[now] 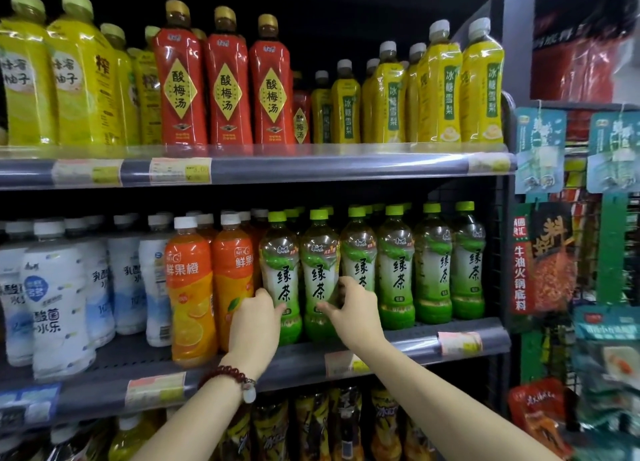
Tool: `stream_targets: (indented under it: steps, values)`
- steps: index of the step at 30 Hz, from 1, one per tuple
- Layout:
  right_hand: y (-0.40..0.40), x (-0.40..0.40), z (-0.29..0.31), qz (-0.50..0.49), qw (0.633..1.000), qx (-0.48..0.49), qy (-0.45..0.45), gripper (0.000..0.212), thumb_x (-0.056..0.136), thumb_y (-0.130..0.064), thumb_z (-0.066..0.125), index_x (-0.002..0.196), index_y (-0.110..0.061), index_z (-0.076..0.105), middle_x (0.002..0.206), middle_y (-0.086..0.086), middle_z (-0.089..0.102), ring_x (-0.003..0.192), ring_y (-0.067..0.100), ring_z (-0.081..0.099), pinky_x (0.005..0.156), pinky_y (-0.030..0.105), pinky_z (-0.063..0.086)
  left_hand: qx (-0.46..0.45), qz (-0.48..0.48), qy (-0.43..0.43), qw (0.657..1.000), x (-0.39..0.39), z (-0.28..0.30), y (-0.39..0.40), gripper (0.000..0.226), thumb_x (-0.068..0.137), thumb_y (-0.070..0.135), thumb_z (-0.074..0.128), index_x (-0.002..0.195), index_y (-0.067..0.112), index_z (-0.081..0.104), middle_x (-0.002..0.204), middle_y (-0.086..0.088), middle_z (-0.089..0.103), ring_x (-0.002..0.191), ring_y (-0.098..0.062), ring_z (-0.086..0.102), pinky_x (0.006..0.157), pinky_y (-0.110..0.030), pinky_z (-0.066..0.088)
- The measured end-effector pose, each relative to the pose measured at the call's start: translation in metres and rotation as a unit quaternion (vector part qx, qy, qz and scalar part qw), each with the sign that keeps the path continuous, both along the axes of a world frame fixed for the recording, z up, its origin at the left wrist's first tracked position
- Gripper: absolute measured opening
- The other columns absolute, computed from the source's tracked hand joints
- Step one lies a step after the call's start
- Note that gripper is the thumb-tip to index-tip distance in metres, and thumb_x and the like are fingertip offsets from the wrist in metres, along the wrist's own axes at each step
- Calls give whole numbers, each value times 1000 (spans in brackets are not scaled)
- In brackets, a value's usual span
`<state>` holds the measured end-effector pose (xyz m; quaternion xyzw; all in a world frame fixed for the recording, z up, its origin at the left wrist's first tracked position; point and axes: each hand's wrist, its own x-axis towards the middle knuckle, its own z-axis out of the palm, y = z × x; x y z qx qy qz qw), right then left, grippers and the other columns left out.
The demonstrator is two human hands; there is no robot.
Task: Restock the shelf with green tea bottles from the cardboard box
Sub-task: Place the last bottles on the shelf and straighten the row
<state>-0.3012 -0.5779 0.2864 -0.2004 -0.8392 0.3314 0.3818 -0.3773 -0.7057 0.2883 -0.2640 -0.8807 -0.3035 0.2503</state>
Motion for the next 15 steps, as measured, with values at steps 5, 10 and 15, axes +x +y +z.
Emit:
stream_targets:
  steps: [5,10,15]
  values:
    - [9,15,1,20,997,62,-38,27,87,-17,68,112,-11,59,103,6,68,97,23,65,84,36,57,-81,44,79,993,18,-1,-2,20,94,27,53,89,11,62,89,-7,70,77,-21,67,64,-28,55]
    - [45,40,8,40,990,104,-85,33,86,-15,65,118,-9,62,109,11,68,100,27,64,85,38,56,-84,71,88,990,49,12,24,18,94,20,49,78,15,52,78,-4,60,72,-24,62,54,-29,42]
    - [98,74,4,42,989,108,-87,29,82,-13,64,111,-8,67,103,11,70,101,27,63,85,40,55,-57,44,67,995,81,8,70,16,92,23,52,80,13,56,73,-1,57,64,-20,54,54,-29,43]
